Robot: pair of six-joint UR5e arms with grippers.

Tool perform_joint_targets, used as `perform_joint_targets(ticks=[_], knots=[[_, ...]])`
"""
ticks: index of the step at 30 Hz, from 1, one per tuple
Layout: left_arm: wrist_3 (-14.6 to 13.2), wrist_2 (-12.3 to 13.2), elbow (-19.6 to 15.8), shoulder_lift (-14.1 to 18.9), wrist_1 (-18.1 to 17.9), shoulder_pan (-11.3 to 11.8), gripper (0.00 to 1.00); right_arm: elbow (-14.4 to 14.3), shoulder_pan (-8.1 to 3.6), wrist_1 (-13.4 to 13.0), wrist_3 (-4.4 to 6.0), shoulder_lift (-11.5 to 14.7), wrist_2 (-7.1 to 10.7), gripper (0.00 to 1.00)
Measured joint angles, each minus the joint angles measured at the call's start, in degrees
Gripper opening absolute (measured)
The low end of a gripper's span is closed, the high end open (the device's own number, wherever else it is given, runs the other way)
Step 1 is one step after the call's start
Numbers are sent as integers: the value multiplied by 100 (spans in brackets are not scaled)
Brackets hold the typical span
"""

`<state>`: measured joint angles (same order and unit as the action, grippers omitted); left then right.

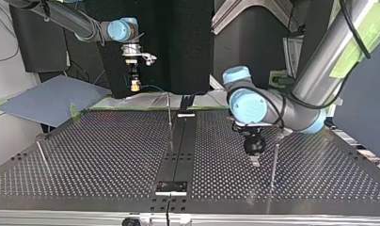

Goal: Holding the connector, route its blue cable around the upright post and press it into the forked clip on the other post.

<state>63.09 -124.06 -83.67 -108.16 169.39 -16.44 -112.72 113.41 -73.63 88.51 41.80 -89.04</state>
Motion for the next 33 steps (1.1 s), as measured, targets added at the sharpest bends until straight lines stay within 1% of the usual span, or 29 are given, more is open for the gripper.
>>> perform_joint_targets(ticks=[6,13,17,25,33], knots=[[110,22,159,-140,159,-48,100,-1,1,-2,1,0,0,0],[224,-3,163,-161,178,-69,100,0,1,-3,1,0,0,0],[250,-58,83,-162,156,-71,100,0,1,3,1,0,0,0],[254,-97,-203,-197,-70,-75,100,0,1,5,1,1,0,0],[139,-239,-288,-545,-209,-135,100,0,1,6,1,-6,0,0]])
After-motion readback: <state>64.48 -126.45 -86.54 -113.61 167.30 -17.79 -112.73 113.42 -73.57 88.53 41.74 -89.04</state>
